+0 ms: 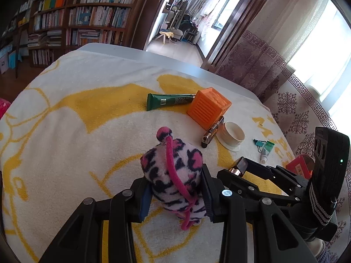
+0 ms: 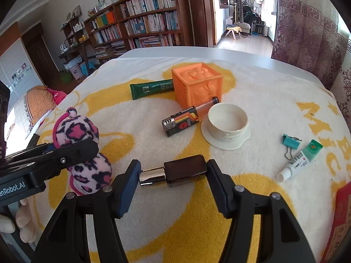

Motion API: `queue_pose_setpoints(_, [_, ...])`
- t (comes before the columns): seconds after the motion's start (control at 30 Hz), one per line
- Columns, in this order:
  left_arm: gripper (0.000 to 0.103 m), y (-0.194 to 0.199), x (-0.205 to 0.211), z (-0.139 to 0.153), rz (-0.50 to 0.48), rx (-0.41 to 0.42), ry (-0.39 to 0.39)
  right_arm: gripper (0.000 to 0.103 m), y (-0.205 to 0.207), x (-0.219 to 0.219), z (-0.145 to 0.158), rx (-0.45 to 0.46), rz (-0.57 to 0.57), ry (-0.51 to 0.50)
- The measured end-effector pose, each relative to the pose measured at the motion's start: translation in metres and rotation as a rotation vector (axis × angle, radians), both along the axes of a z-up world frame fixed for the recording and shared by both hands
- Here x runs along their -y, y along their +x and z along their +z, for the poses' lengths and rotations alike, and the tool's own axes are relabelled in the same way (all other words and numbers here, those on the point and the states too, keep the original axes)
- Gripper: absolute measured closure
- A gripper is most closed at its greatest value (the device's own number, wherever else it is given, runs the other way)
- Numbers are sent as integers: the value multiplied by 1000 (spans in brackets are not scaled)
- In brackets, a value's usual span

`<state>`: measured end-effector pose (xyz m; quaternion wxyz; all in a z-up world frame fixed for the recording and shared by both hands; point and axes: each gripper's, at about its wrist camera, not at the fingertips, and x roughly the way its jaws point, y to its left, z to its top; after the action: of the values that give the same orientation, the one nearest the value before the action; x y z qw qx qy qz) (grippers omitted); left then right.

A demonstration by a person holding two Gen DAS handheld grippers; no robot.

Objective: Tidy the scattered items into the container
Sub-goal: 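Close the right tool on the brown-capped bottle while the left tool holds the plush, then carry the plush and bottle over the red tin box with both tools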

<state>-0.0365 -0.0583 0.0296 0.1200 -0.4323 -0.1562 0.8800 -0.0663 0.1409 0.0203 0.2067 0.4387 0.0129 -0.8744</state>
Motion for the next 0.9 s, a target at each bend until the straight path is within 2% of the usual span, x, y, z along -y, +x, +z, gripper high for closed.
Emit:
queue_pose_setpoints(0.13, [62,1,-4,1,-12,-4,-5,37,25,-22,16,-27,-57,-50])
queue_pose_setpoints(0.37, [62,3,-15,0,-37,-9,-24,37,72,-65,40,-73,-161,-78])
queue_pose_setpoints(0.57, [62,6,-27,-2,-74,14,6,37,115,-102,53,-115,-254,-86])
queue_pose_setpoints(0.9, [62,33,-87,15,-219,-6,26,37,171,-168,72,-166,-403,-54])
